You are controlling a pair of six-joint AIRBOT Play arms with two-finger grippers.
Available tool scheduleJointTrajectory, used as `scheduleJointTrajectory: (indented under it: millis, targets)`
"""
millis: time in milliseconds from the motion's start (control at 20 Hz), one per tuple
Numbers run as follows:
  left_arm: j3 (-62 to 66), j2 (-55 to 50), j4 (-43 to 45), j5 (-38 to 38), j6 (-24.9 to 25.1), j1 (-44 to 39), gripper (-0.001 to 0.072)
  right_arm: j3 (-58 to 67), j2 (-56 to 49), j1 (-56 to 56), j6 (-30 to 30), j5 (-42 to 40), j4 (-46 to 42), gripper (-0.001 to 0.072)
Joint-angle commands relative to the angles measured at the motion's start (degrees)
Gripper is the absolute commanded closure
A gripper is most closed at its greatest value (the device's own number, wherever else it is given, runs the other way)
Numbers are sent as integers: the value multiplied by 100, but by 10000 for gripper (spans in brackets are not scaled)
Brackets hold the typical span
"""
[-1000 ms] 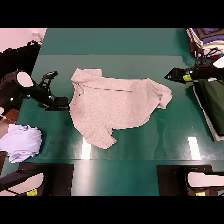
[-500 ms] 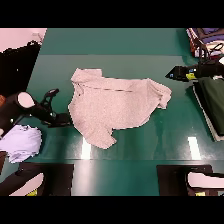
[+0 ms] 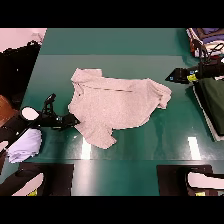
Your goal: Fold the shirts.
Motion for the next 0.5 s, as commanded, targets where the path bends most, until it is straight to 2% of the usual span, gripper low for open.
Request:
scheduleJointTrajectory:
  millis: [0,50,100,150,200,250,300,350,450]
  targets:
    - [-57,7,-142,304,2,2,180,4,4,-2,4,177,2,275]
    - [-66,7,-144,289,4,2,180,7,4,-2,7,219,2,277]
    - [-68,7,-146,258,7,2,231,4,4,-4,9,260,-2,280]
    - [-68,7,-151,232,9,2,407,4,4,-4,9,291,-4,280]
    - [-68,7,-203,212,76,2,472,4,4,-4,35,326,-4,280]
    - [-68,7,-269,212,164,2,474,4,4,-4,70,385,-17,280]
    - [-63,7,-313,199,162,2,527,-15,7,-7,70,452,-22,280]
    - [-50,7,-350,195,214,2,687,-136,59,-39,74,446,-15,280]
    - [90,7,-393,109,339,2,686,-691,284,-212,94,400,-24,280]
